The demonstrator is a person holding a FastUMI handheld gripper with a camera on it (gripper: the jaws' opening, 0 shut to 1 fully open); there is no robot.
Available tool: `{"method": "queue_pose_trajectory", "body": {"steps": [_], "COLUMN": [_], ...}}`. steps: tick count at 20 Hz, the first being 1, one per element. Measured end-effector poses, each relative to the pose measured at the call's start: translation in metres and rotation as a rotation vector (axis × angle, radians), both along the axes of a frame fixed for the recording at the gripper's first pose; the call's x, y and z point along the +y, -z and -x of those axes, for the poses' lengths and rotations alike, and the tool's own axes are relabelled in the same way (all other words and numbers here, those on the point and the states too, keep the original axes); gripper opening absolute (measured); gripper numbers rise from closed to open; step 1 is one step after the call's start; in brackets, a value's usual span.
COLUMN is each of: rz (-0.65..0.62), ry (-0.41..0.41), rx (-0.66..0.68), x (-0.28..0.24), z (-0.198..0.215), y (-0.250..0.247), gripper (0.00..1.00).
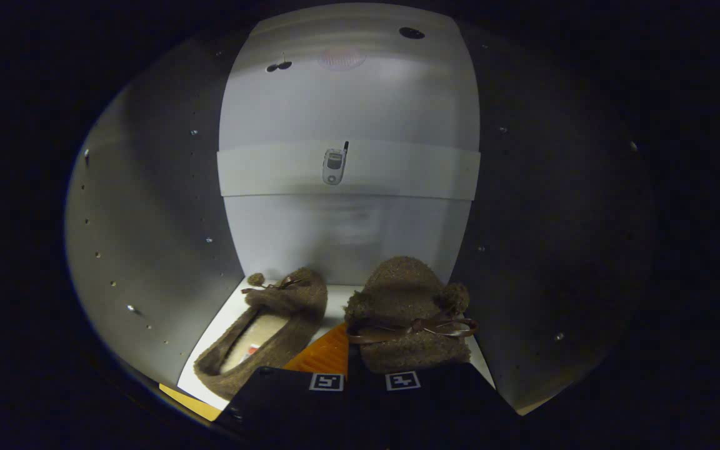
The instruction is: Open the shoe cabinet door, grab the shoes and put them into the shoe cabinet, then close the shoe cabinet door.
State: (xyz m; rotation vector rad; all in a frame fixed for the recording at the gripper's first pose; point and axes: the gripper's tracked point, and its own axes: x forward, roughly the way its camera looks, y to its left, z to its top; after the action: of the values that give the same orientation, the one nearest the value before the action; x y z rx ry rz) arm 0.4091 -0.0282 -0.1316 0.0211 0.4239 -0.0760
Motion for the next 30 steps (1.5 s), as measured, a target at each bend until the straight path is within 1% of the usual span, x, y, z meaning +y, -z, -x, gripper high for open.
{"method": "queue_pose_trajectory", "body": {"steps": [4, 7, 11, 12, 14, 16, 17, 20, 26, 27, 28, 30], "rz": [-0.016, 0.009, 0.026, 0.025, 0.014, -0.001, -0.021, -0.064, -0.040, -0.035, -0.031, -0.034], "ry": [0.019, 0.011, 0.018, 0.019, 0.021, 0.029, 0.026, 0.007, -0.054, -0.051, -0.045, -0.026], "rx": [0.063, 0.107, 0.123, 0.126, 0.153, 0.174, 0.185, 0.219, 0.237, 0.234, 0.235, 0.230], "x": [-0.002, 0.001, 0.004, 0.004, 0.005, 0.002, 0.003, 0.007, 0.016, 0.014, 0.012, 0.006], "z": [-0.026, -0.033, -0.039, -0.037, -0.035, -0.029, -0.026, -0.014, 0.020, 0.025, 0.030, 0.041], "y": [0.026, 0.044, 0.054, 0.053, 0.056, 0.055, 0.054, 0.052, 0.029, 0.025, 0.020, 0.010], "gripper": [0.09, 0.09, 0.12, 0.15, 0.15, 0.20, 0.20, 0.28, 0.90, 0.95, 0.98, 0.98]}}
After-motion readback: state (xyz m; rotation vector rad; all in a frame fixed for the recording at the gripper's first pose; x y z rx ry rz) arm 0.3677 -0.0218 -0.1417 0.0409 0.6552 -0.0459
